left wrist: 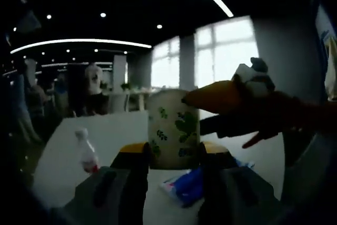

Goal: Arrange the tabletop items into an orderly group along one side of the table until the central work area is clear of visible clutter.

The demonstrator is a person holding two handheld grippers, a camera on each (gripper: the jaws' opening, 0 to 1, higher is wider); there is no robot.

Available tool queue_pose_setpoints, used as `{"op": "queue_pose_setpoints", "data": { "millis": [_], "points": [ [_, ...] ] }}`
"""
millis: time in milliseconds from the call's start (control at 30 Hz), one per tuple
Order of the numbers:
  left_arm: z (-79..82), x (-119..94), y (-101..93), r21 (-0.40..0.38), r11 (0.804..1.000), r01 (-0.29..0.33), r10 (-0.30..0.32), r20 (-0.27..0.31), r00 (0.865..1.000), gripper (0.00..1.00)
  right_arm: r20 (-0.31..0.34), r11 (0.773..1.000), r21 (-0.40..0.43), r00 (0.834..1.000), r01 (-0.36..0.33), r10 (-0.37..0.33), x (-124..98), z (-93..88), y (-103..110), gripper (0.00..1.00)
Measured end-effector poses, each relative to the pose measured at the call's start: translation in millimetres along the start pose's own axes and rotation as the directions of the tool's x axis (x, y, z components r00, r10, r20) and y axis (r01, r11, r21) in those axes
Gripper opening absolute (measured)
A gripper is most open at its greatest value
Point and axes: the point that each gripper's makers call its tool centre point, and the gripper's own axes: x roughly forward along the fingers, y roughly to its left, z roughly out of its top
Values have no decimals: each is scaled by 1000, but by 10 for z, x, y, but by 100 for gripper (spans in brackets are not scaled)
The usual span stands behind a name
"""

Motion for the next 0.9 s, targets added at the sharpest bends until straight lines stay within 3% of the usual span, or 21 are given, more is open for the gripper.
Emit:
{"op": "queue_pose_setpoints", "data": {
  "millis": [267,300,567,733,767,900],
  "points": [
    [37,2,-13,43,999,2,-2,-11,1000,36,-8,999,-41,1000,-21,20,44,-27,51,46],
    [40,-1,-23,51,999,6,-5,-14,1000,37,4,998,-66,1000,2,-2,45,-3,18,47],
    [-40,-16,7,49,999,-6,8,-46,999,37,-33,997,-73,999,-13,11,73,-76,17,46],
    [-106,6,-4,28,999,-16,18,-75,997,37,-37,986,-166,999,-7,1,65,-80,6,45],
    [-150,4,9,44,999,-31,35,-104,994,38,-36,984,-177,999,-2,-5,62,-72,-7,44],
    [-174,11,-8,18,999,-37,38,-116,993,49,-38,973,-230,999,15,-24,60,-40,-75,44]
  ]
}}
